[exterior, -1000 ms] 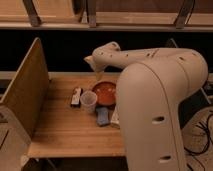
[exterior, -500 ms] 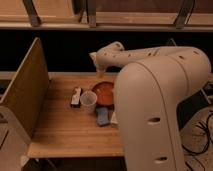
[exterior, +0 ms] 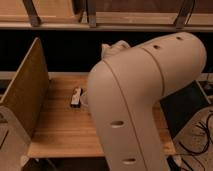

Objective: Place the eraser on the white sponge

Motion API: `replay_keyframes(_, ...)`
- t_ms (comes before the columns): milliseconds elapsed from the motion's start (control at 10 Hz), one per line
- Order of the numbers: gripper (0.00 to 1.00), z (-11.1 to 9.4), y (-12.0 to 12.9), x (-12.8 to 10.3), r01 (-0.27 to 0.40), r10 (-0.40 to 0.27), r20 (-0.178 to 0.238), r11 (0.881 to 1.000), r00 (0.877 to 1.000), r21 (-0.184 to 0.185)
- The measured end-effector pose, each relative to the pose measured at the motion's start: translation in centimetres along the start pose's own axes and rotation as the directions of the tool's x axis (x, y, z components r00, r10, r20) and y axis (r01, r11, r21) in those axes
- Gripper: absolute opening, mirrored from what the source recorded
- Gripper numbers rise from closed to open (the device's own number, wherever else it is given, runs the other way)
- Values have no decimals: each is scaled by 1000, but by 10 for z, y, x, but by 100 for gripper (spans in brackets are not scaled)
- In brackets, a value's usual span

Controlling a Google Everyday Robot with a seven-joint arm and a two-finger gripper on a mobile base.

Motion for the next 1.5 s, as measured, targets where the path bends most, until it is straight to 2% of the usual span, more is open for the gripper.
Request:
replay_keyframes(100,80,-6,-8,4,-41,41,-2,999,999,27)
replay_keyframes(300,80,-12,-15,7,-83,83,-1,995,997,49)
replay_keyframes(500,80,-6,-3,6,-156,157,-15,987,988,27)
replay_keyframes(600,80,2,14,-1,-218,218,-23,976,976,-8)
replay_keyframes(700,80,12,38,-24,-293,292,-17,954,956,-62)
replay_keyframes(900,80,18,64,-88,-374,382,31,915,924,-150)
replay_keyframes(1000,80,17,68,-113,-389,404,57,904,913,-178)
replay_keyframes(1100,80,15,72,-139,-395,419,86,895,904,-208)
replay_keyframes(1200,80,8,79,-175,-376,415,128,893,901,-248)
replay_keyframes(1400,80,2,84,-201,-360,412,161,891,897,-277)
replay_keyframes(1500,80,1,84,-203,-358,412,163,891,896,-280)
